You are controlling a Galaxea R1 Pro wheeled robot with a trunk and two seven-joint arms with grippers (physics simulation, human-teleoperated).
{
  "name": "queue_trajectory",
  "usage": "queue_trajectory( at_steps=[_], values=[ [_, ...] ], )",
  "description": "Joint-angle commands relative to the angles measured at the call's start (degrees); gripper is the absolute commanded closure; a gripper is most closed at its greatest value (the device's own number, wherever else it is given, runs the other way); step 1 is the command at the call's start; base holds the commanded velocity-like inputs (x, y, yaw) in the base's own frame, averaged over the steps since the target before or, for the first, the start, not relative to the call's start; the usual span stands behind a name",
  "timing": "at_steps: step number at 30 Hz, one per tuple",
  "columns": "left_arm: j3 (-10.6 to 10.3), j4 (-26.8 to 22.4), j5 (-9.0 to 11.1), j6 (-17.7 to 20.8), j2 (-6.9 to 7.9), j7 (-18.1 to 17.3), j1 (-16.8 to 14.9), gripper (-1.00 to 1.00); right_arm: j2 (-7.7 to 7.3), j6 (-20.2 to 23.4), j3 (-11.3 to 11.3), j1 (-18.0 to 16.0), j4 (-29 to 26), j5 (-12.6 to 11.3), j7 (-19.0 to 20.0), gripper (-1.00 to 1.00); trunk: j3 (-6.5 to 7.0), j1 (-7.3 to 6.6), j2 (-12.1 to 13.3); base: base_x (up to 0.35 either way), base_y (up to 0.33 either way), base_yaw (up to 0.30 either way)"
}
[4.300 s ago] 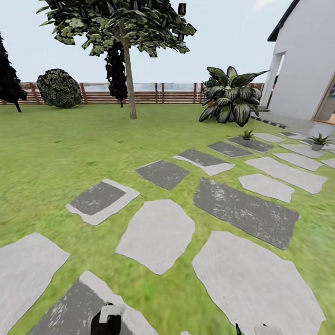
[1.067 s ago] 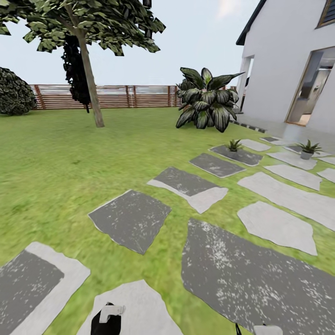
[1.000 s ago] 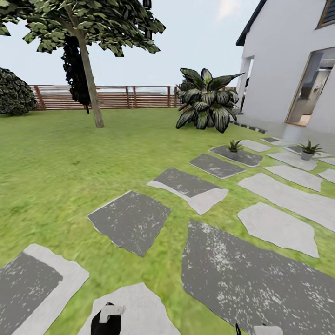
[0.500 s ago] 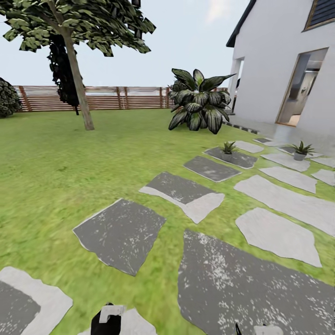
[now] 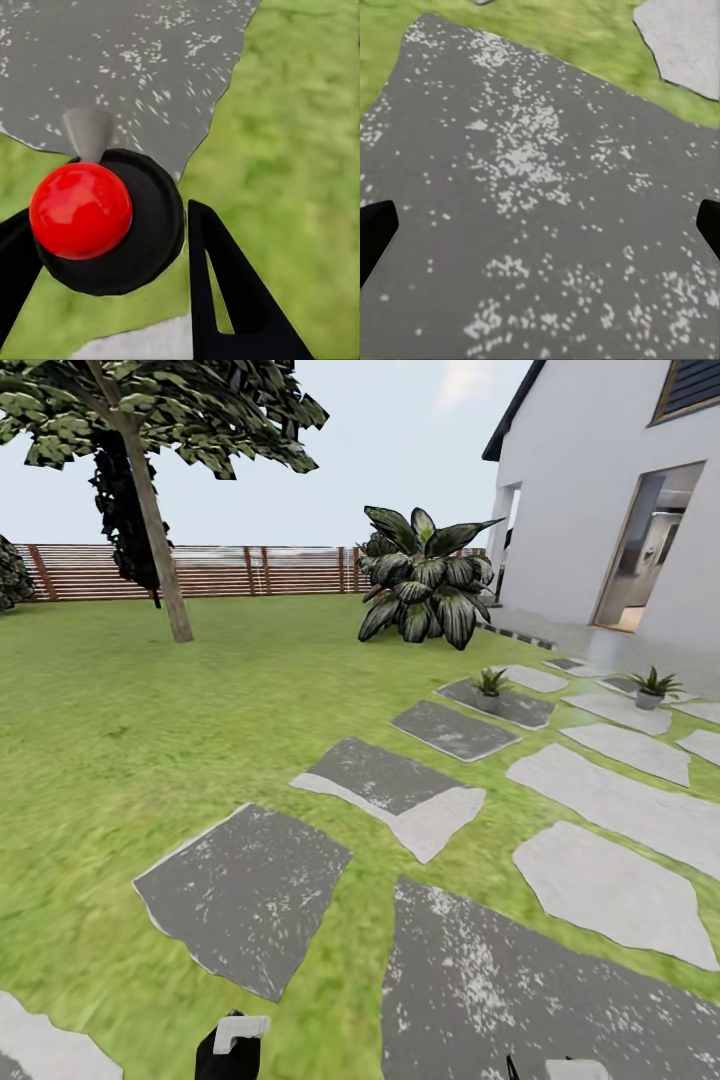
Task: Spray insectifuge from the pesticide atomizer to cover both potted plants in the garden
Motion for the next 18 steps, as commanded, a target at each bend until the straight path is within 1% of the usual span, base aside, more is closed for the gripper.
queue_trajectory(
  at_steps=[1, 18],
  values=[
    [-0.2, 0.0, 0.1, -0.2, 0.00, 0.2, 0.0, 1.00, 0.00, -0.1, 0.0, 0.0, 0.0, 0.2, -0.2, -1.00, -0.05, 0.02, 0.0, 0.337, 0.000, 0.000],
    [-0.2, 0.0, 0.1, -0.2, 0.00, 0.2, 0.0, 1.00, 0.00, -0.1, 0.0, 0.0, 0.0, 0.2, -0.2, -1.00, -0.05, 0.02, 0.0, 0.337, 0.000, 0.000]
  ],
)
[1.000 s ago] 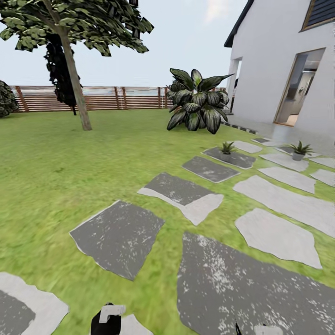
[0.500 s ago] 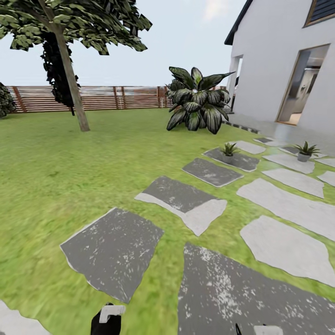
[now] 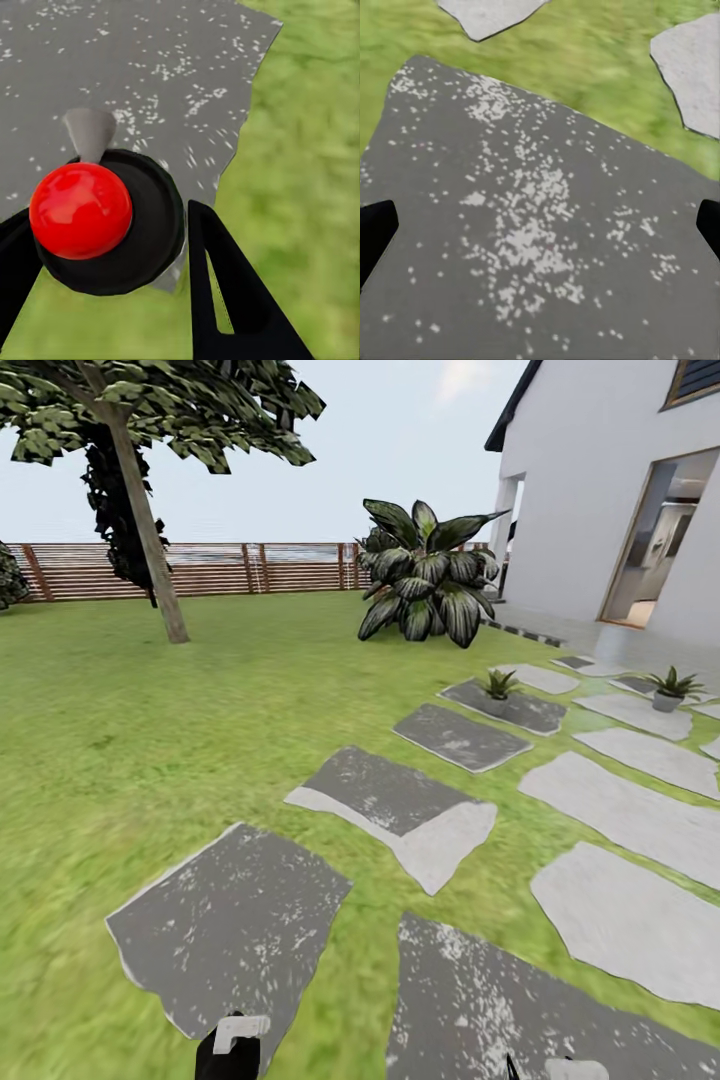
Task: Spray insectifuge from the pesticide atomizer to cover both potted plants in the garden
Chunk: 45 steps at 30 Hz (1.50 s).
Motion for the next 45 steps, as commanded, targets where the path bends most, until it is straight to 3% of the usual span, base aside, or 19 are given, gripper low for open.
queue_trajectory(
  at_steps=[1, 23, 45],
  values=[
    [-0.2, 0.0, 0.1, -0.2, 0.00, 0.2, 0.0, 1.00, 0.00, -0.1, 0.0, 0.0, 0.0, 0.2, -0.2, -1.00, -0.05, 0.02, 0.0, 0.337, 0.000, 0.000],
    [-0.2, 0.0, 0.1, -0.2, 0.00, 0.2, 0.0, 1.00, 0.00, -0.1, 0.0, 0.0, 0.0, 0.2, -0.2, -1.00, -0.05, 0.02, 0.0, 0.337, 0.000, -0.005],
    [-0.2, 0.0, 0.1, -0.2, 0.00, 0.2, 0.0, 1.00, 0.00, -0.1, 0.0, 0.0, 0.1, 0.2, -0.2, -1.00, -0.05, 0.02, 0.0, 0.337, 0.000, -0.247]
  ],
)
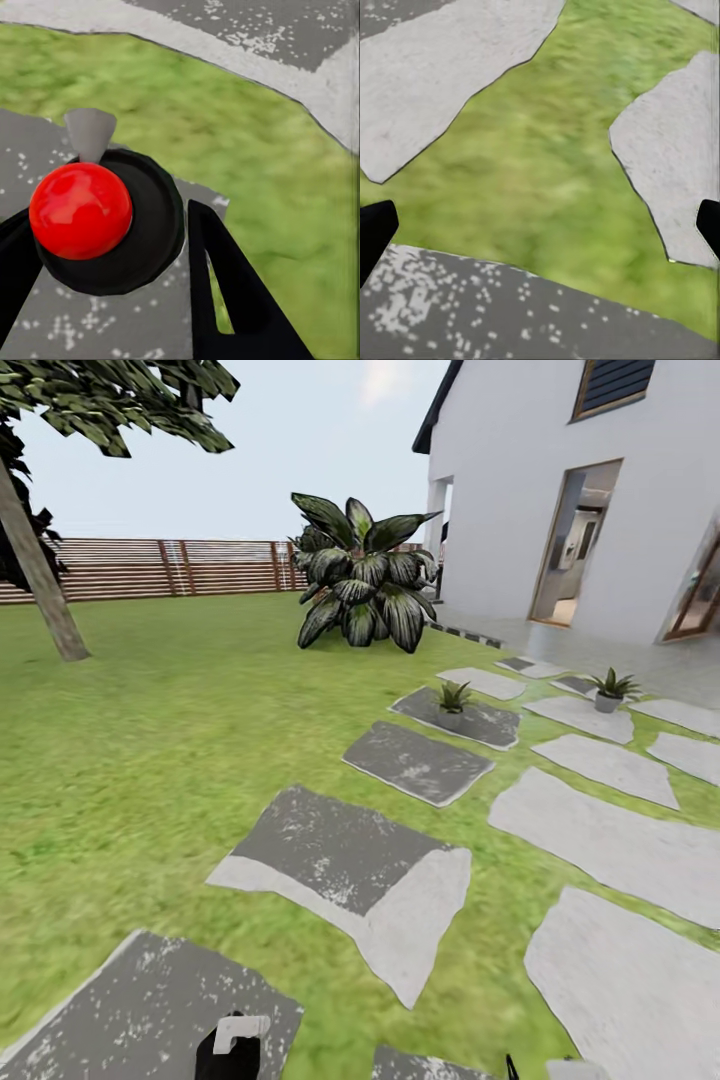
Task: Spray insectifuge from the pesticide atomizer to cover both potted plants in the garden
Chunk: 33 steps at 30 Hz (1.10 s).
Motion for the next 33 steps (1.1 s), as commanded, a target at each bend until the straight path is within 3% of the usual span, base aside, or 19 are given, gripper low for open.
queue_trajectory(
  at_steps=[1, 33],
  values=[
    [-0.2, 0.0, 0.1, -0.2, 0.01, 0.2, 0.0, 1.00, 0.01, -0.1, 0.0, 0.0, 0.0, 0.2, -0.2, -1.00, -0.05, 0.02, 0.0, 0.337, 0.000, -0.264],
    [-0.2, 0.0, 0.1, -0.3, 0.01, 0.2, 0.0, 1.00, 0.01, -0.1, 0.0, 0.0, 0.0, 0.2, -0.2, -1.00, -0.05, 0.02, 0.0, 0.337, 0.000, -0.260]
  ],
)
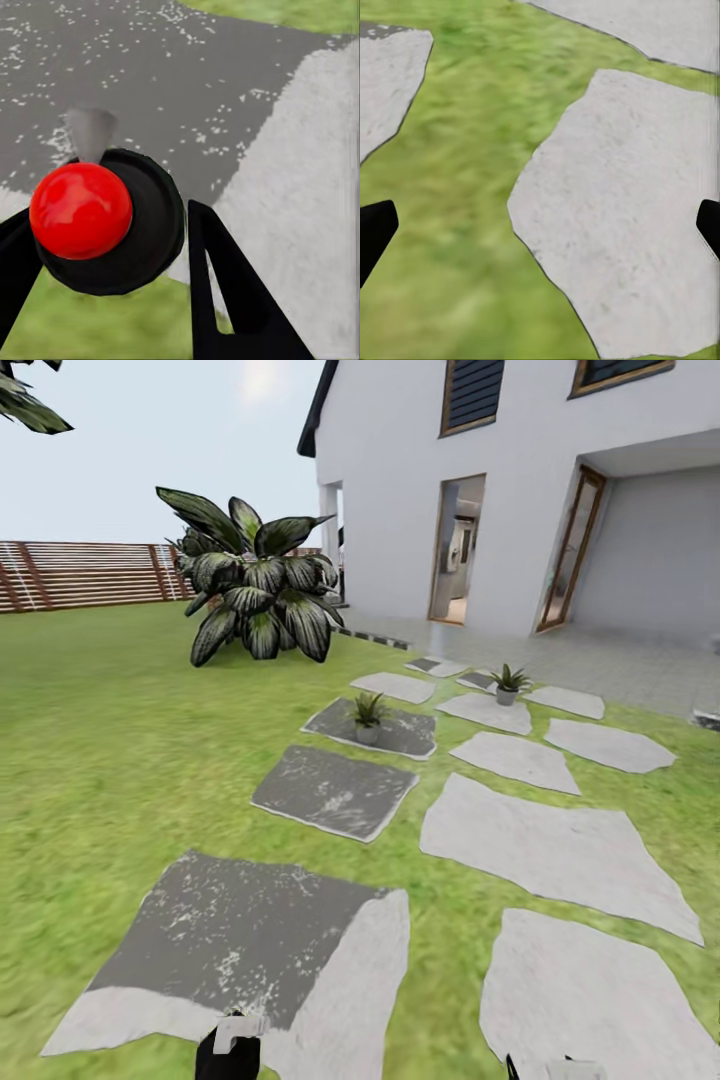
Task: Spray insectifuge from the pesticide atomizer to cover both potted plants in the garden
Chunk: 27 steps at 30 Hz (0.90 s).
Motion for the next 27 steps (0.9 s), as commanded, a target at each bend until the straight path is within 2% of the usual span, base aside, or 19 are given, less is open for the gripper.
queue_trajectory(
  at_steps=[1, 27],
  values=[
    [-0.2, 0.0, 0.1, -0.2, 0.01, 0.2, 0.0, 1.00, 0.01, -0.1, 0.0, 0.0, 0.0, 0.2, -0.2, -1.00, -0.05, 0.02, 0.0, 0.337, 0.000, -0.199],
    [-0.2, 0.0, 0.1, -0.1, 0.01, 0.2, 0.0, 1.00, 0.01, -0.1, 0.0, 0.0, 0.1, 0.3, -0.2, -1.00, -0.05, 0.02, 0.0, 0.337, 0.000, -0.013]
  ],
)
